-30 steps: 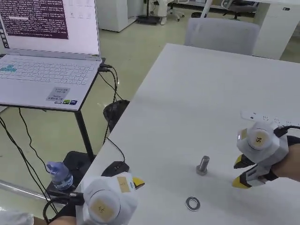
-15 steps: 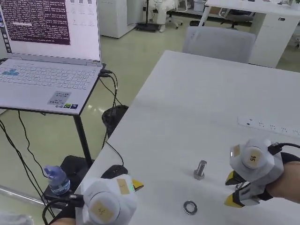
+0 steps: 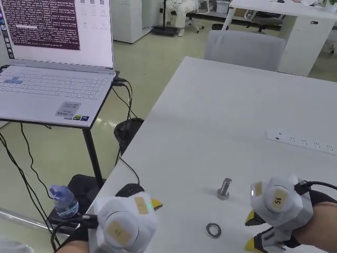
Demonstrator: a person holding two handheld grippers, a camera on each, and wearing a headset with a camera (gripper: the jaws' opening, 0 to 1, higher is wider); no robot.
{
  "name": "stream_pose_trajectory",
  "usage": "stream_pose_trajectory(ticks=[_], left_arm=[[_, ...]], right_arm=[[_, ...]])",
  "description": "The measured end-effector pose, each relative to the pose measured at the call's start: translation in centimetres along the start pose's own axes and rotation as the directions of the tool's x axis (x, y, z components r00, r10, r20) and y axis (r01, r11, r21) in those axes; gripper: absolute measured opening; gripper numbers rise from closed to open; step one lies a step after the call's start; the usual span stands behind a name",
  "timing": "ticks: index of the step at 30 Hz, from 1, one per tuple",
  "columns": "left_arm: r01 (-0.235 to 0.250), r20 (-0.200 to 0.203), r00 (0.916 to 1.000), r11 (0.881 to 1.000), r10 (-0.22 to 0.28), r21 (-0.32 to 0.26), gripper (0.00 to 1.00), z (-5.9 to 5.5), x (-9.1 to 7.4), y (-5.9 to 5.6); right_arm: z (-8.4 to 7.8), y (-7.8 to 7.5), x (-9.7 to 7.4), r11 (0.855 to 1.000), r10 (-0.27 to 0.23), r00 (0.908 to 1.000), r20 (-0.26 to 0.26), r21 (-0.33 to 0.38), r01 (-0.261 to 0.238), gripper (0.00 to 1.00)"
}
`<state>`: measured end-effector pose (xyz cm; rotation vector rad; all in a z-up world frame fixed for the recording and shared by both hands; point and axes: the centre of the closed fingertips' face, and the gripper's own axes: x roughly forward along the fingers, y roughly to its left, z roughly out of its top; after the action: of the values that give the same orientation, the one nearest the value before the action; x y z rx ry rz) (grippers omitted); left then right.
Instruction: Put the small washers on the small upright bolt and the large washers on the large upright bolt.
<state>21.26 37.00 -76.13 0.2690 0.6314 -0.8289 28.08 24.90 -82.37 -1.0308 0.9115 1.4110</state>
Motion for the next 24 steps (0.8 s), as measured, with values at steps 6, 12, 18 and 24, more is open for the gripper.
stream_pose_trajectory(ticks=[6,12,18,24], left_arm=[[0.004,0.002,1.0000,1.000,-0.004,0.008,0.91,0.2,0.0,-0.1],[0.002,-0.003,1.0000,1.000,-0.002,0.017,0.91,0.2,0.1,0.1],[0.006,-0.023,0.9997,0.999,-0.005,0.050,0.91,-0.3,0.5,0.0],[0.013,-0.028,0.9995,0.999,-0.011,0.053,0.91,-0.5,0.5,-0.2]], right_arm=[[0.3,0.8,0.0,1.000,0.000,1.0000,-0.001,-0.023,0.000,0.32],[0.5,1.5,0.5,0.999,-0.006,1.0000,0.005,-0.032,0.006,0.30],[0.2,1.8,1.9,1.000,-0.007,1.0000,0.000,-0.015,0.007,0.30],[-0.5,2.0,3.2,1.000,0.007,0.9999,-0.013,-0.002,-0.007,0.29]])
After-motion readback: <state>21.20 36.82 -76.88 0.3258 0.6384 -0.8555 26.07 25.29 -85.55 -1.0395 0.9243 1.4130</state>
